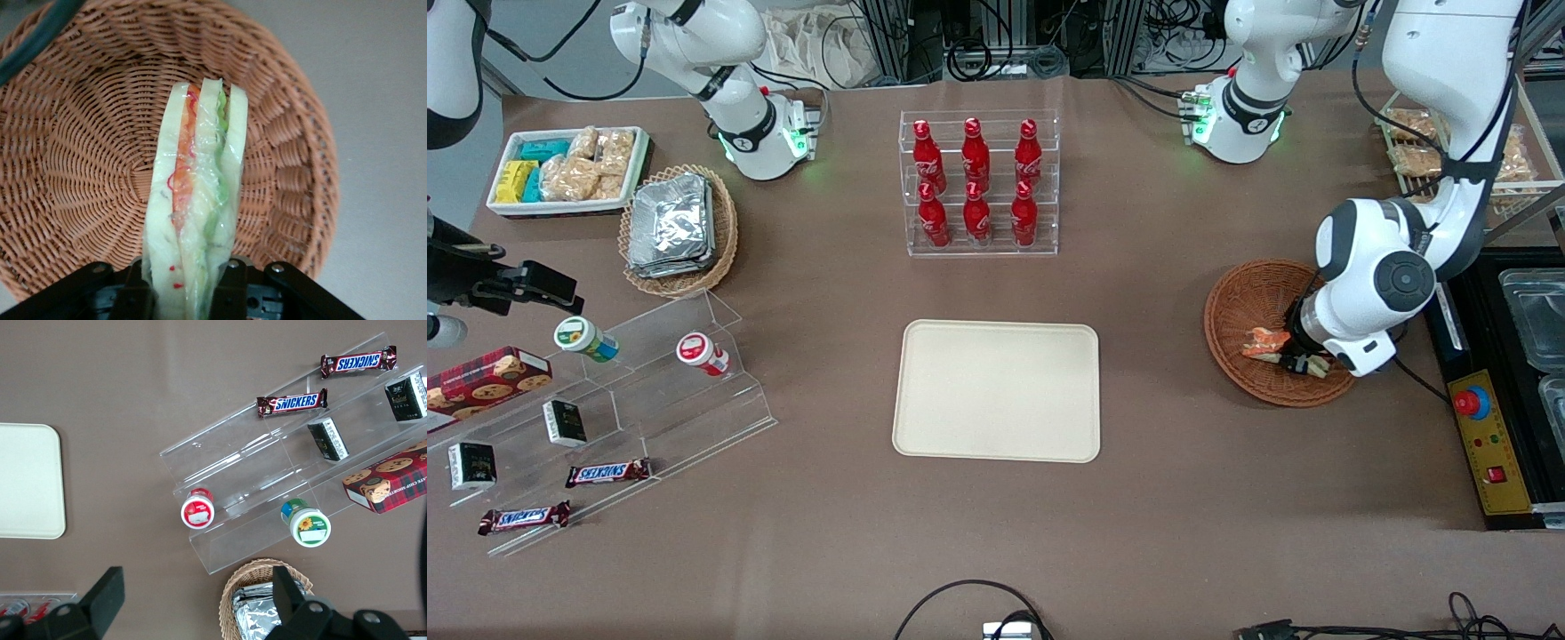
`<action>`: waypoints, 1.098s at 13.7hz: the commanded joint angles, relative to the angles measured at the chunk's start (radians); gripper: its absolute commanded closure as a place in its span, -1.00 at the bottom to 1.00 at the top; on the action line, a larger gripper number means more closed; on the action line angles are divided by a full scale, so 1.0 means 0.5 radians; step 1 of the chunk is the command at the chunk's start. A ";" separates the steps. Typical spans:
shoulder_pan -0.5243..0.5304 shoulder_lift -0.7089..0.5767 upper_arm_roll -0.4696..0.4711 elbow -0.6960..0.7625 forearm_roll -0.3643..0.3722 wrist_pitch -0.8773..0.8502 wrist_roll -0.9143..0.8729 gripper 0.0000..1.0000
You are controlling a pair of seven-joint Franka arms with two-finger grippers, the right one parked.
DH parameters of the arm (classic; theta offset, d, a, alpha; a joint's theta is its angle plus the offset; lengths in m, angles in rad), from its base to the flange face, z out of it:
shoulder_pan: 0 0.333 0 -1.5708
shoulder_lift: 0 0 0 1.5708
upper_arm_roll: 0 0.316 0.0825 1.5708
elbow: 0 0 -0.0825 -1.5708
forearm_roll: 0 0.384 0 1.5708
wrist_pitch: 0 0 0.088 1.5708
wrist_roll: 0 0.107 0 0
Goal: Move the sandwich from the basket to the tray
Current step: 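Lift the sandwich out of the basket and carry it toward the cream tray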
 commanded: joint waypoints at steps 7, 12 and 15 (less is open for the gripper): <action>-0.076 0.136 -0.368 0.741 0.034 -0.724 0.181 1.00; -0.420 0.351 -0.396 1.104 0.136 -0.749 0.982 1.00; -0.588 0.513 -0.403 1.217 0.139 -0.724 1.434 1.00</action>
